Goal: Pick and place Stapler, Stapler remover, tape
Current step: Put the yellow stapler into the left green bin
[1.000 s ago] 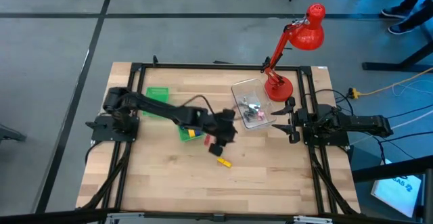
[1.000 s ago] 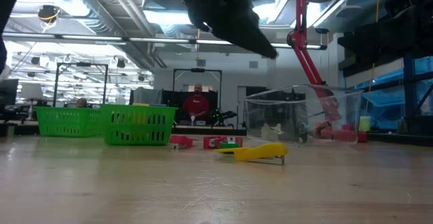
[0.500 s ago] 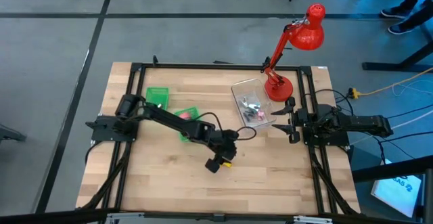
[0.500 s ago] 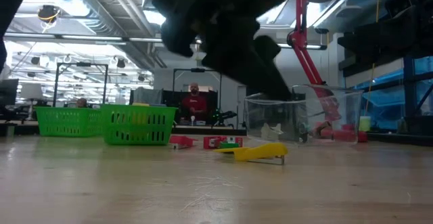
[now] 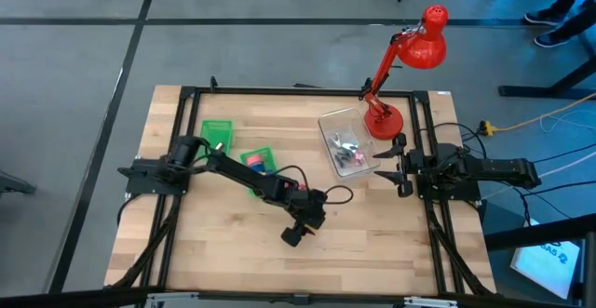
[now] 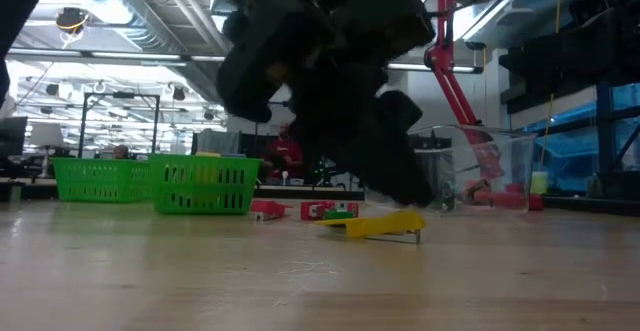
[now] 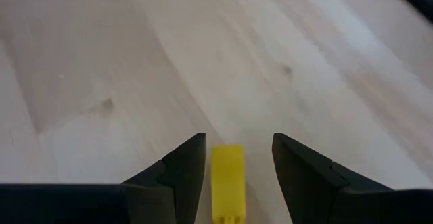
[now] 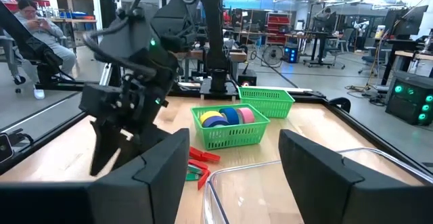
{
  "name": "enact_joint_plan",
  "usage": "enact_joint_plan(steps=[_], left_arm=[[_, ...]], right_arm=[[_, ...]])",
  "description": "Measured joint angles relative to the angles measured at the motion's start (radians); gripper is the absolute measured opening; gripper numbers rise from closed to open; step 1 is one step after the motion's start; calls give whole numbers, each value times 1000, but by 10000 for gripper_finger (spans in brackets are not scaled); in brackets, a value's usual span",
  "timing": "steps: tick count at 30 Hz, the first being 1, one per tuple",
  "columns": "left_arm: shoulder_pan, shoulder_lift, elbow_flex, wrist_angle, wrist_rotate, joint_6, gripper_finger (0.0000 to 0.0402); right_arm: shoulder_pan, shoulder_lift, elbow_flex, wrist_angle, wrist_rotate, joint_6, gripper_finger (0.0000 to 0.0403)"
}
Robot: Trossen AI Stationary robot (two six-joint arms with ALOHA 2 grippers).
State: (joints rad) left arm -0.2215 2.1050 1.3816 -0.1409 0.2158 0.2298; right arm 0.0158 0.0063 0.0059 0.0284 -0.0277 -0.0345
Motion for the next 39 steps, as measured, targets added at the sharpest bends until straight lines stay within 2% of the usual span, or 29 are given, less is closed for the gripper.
enact_joint_plan(steps=[12, 15, 19, 24, 30, 39], left_arm=[[-3, 66, 5, -4, -14, -13, 164], [-4, 67, 4, -2, -22, -40, 137], [-3, 64, 3, -7, -29, -80, 68], [-5, 47, 1, -28, -20, -146, 65], [-8, -37, -6, -126, -88, -150, 65], [13, -236, -4, -133, -203, -185, 65]], right_arm=[[0, 0, 0, 1, 0, 0, 232], [0, 0, 0, 0, 0, 0, 232], [0, 0, 0, 0, 0, 0, 232], [0, 0, 0, 0, 0, 0, 232], [0, 0, 0, 0, 0, 0, 232], [0, 0, 0, 0, 0, 0, 232]])
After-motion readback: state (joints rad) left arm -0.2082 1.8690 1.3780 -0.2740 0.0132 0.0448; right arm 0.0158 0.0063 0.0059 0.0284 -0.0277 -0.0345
